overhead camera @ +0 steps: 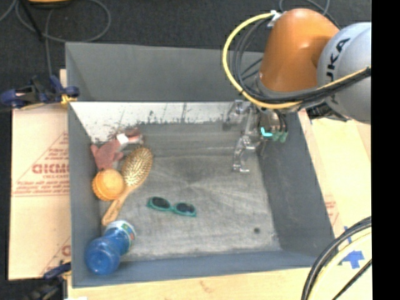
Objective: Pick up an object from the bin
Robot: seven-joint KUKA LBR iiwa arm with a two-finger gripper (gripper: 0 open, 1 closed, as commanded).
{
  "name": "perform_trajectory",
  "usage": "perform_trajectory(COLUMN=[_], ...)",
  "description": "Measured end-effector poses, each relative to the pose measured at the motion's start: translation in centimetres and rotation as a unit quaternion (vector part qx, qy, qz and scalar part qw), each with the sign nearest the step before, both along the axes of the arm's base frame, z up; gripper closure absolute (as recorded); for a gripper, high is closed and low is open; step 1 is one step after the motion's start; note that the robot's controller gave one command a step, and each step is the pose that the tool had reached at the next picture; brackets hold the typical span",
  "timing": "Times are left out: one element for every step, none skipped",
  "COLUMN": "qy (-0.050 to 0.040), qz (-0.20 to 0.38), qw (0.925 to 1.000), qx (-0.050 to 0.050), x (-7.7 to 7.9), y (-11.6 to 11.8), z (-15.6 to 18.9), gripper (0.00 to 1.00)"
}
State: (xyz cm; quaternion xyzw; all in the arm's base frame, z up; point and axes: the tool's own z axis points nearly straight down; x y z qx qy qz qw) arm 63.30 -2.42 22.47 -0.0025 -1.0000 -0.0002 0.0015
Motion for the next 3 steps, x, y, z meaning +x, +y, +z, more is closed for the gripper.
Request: perform_trajectory(qy=[-0.0041,-0.0062,-0.0012], qz=[0.0,0.017,0.094], qw=[1.0,0.9998,0.9956], qx=[0.0,-0.001,-0.001], x=[0.1,-1.8,-2.8], y=[0.0,1.8,7.7], z=[0.5,-4.9,-6.9], gripper=[0.0,0.0,0.0])
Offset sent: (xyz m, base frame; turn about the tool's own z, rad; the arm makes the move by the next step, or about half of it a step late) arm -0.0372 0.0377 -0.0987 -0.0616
